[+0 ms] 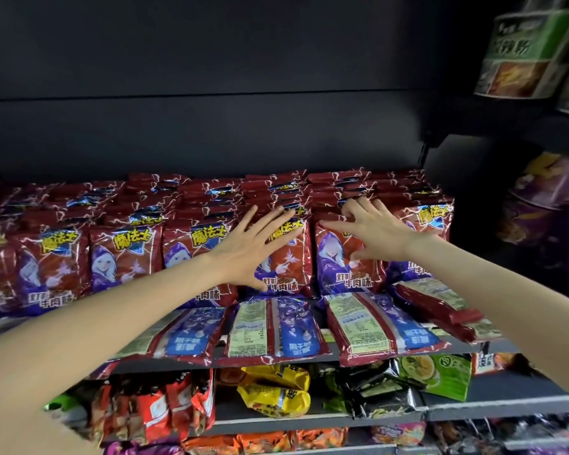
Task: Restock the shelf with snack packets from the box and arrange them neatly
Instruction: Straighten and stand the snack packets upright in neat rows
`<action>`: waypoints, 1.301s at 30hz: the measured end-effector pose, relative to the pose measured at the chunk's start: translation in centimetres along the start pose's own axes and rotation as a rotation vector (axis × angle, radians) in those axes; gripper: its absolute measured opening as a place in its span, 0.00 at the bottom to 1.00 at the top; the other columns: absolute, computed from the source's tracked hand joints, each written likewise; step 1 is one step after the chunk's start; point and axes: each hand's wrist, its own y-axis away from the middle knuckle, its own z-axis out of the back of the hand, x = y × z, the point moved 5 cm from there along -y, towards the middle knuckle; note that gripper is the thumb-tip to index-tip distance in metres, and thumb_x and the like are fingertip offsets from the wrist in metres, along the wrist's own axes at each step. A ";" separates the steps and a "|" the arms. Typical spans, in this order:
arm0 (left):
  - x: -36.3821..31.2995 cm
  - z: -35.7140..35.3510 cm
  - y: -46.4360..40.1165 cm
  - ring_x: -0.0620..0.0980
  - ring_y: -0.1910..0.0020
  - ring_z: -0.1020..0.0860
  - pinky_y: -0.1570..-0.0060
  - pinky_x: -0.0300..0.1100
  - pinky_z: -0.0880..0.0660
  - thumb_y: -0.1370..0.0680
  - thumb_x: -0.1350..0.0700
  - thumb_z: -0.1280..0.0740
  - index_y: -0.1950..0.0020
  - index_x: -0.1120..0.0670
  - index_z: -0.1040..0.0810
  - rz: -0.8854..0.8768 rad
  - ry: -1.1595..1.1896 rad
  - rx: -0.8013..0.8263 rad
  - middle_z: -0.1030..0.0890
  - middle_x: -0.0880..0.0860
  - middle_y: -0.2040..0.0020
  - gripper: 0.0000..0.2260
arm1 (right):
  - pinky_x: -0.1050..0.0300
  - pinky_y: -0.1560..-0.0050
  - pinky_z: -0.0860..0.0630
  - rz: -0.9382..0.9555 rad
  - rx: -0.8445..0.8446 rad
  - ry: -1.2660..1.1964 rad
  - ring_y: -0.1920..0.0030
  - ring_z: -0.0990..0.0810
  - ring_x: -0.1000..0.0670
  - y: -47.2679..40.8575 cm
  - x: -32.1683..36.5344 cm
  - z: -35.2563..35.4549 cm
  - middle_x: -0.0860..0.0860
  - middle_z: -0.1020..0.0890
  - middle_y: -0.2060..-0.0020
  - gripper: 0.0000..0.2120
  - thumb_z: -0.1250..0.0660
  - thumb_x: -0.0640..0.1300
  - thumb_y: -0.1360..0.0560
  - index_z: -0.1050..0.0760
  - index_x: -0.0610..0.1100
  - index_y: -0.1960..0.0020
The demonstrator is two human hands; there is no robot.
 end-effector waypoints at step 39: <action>-9.4 6.6 -7.1 0.52 0.25 0.50 0.29 0.52 0.44 0.28 0.46 0.29 0.24 0.42 0.50 0.113 0.139 0.055 0.52 0.51 0.23 0.39 | 0.50 0.54 0.21 -0.118 -0.165 -0.527 0.56 0.19 0.54 17.6 -10.7 0.2 0.53 0.17 0.53 0.09 0.36 0.52 0.23 0.25 0.50 0.46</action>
